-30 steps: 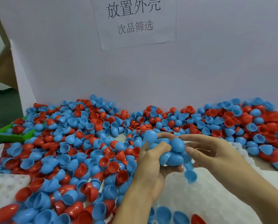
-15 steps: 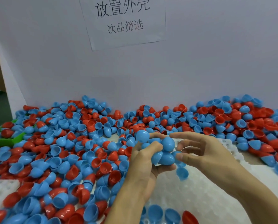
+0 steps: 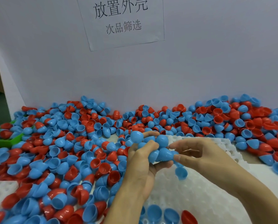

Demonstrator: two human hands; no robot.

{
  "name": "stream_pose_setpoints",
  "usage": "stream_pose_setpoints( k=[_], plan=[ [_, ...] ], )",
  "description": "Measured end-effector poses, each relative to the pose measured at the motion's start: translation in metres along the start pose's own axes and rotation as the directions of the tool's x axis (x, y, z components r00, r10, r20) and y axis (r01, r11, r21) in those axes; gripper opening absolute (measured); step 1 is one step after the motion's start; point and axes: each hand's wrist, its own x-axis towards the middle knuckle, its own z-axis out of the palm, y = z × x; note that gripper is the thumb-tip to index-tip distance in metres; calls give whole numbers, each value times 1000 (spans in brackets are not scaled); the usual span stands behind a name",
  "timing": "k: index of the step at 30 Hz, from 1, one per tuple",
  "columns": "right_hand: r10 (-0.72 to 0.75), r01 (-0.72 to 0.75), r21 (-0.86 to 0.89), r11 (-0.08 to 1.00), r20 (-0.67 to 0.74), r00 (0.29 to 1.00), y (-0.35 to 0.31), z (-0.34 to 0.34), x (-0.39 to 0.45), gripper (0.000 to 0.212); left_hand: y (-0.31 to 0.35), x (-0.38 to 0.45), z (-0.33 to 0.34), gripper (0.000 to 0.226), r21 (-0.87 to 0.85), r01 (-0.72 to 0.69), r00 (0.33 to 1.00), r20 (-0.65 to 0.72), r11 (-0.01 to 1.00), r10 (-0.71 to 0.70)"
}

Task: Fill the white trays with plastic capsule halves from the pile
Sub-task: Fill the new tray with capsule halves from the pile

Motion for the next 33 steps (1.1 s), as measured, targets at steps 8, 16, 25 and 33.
stream_pose_setpoints(
  k=[8, 16, 25, 33],
  plan=[
    [8, -7, 23, 1000, -24, 1000, 2, 1, 2, 16, 0, 1, 1, 35, -19, 6, 1000, -19, 1000, -6],
    [-12, 24, 68, 997, -174, 985, 7, 3, 7, 20, -1, 4, 1, 27, -69, 16, 996, -87, 997, -22],
    [-107, 57, -295, 954, -155, 982, 5, 5, 5, 35, -4, 5, 3, 40, 40, -62, 993, -103, 997, 66],
    [-109, 101, -201, 974, -30, 994, 1, 7, 3, 24, -6, 3, 7, 36, 108, -89, 990, -100, 990, 100]
  ],
)
